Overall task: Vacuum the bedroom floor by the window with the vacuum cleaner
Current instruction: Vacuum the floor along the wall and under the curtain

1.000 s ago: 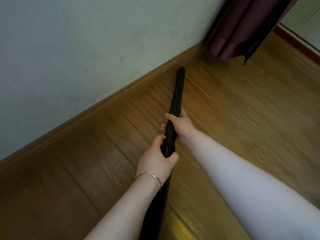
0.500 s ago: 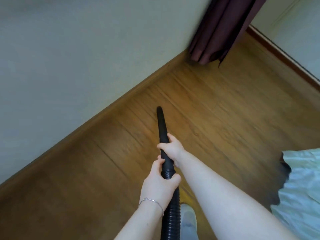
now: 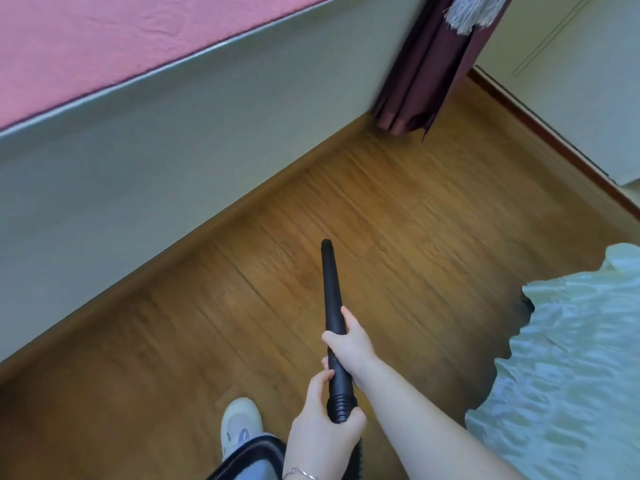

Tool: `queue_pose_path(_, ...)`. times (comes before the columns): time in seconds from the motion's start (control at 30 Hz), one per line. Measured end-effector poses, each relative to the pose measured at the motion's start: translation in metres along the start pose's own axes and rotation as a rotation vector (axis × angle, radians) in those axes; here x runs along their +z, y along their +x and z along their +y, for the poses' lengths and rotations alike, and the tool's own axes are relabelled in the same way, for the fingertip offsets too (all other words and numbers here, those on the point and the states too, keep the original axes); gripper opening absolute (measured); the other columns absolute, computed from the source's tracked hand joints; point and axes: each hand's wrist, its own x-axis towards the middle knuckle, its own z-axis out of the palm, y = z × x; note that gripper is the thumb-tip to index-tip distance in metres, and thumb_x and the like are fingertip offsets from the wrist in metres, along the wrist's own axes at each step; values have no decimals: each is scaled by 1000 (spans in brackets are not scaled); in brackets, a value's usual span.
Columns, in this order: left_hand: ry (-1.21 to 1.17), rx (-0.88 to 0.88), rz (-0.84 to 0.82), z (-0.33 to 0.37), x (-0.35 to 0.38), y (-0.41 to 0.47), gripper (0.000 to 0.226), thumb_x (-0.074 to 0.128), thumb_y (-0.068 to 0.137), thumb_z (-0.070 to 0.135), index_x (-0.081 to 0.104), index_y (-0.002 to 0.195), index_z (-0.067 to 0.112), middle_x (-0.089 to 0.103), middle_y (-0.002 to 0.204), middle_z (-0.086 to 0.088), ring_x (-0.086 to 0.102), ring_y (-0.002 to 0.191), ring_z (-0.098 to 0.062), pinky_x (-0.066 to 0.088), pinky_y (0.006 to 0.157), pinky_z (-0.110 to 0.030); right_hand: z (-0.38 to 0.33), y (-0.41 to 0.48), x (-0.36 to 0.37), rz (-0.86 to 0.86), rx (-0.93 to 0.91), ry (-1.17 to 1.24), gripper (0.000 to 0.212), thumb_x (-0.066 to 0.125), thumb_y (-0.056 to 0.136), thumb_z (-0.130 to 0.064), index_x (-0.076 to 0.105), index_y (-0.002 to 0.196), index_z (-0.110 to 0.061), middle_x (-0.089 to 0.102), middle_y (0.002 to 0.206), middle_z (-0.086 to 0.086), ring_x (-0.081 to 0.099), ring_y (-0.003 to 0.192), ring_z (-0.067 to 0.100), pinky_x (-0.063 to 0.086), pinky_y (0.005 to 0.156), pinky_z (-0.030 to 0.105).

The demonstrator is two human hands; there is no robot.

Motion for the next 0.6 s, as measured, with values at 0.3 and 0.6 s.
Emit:
queue_pose_path(0.3, -308, -71, 54, -58, -1, -82, 49, 60, 66, 35, 48, 112, 45, 70, 82, 9, 67, 70, -10, 52, 68, -23, 44, -75, 30, -72, -46, -223, 72, 51, 85, -8, 23, 147, -33, 58, 110, 10, 61, 60, 24, 57, 65, 37)
queue_pose_path(0.6, -630, -116, 195, -125, -58, -123, 40, 60, 74, 28, 48, 108, 46, 71, 86, -8, 71, 73, -30, 60, 70, -46, 70, -119, 137, -207, -153, -455, 72, 52, 83, -12, 26, 146, -35, 58, 101, 2, 63, 68, 25, 58, 78, 44)
